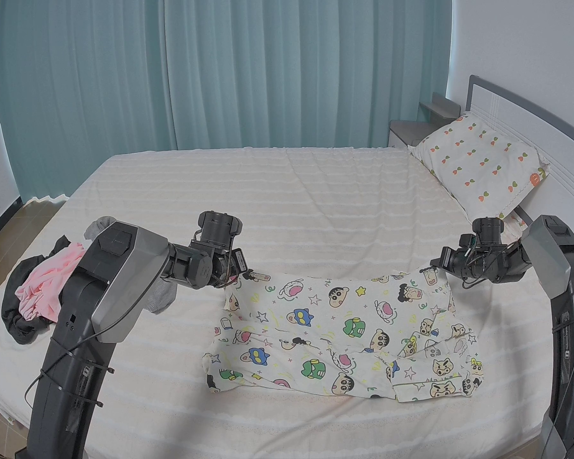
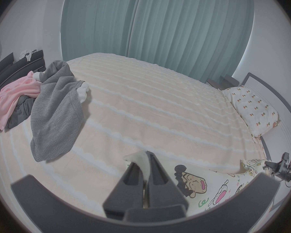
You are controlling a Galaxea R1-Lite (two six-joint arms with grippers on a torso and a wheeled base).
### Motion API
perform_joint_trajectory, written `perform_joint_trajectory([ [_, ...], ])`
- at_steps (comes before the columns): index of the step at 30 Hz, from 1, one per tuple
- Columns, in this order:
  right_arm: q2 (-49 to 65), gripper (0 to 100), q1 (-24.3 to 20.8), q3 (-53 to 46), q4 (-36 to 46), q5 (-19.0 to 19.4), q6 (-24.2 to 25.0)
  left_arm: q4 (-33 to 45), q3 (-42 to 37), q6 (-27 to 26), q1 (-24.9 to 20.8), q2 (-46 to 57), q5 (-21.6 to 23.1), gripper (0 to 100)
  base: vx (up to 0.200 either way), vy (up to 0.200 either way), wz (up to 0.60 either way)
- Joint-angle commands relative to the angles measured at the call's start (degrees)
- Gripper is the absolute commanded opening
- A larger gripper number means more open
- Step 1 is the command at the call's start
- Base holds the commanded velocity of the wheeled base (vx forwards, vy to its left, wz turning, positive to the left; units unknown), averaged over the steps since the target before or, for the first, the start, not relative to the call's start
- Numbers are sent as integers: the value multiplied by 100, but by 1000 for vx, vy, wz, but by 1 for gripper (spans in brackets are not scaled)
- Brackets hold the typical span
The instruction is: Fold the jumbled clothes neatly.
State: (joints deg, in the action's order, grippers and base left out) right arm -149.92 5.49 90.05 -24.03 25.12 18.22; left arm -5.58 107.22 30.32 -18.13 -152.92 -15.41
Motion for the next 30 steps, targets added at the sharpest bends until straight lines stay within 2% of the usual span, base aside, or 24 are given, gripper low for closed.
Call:
perform_joint_trajectory([
  [1, 411, 0, 40, -471, -181, 265, -3, -4, -52, -8, -7, 52, 20, 0, 0, 0, 0],
  [10, 850, 0, 146, -1227, -436, 959, -82, 5, -140, -17, 2, 192, 20, 0, 0, 0, 0],
  [13, 973, 0, 190, -1376, -436, 1135, -100, -13, -342, -44, 11, 298, 82, 0, 0, 0, 0],
  [15, 1132, 0, 242, -1631, -427, 1443, -135, -31, -614, -140, 11, 430, 302, 0, 0, 0, 0],
  [18, 1299, 0, 313, -1886, -419, 1680, -276, -171, -808, -228, 20, 500, 328, 0, 0, 0, 0],
  [24, 1483, 0, 445, -2326, -366, 1882, -557, -760, -1537, -580, 37, 702, 363, 0, 0, 0, 0],
  [30, 1536, 0, 524, -2730, -357, 1891, -908, -1323, -2152, -799, 37, 772, 407, 0, 0, 0, 0],
])
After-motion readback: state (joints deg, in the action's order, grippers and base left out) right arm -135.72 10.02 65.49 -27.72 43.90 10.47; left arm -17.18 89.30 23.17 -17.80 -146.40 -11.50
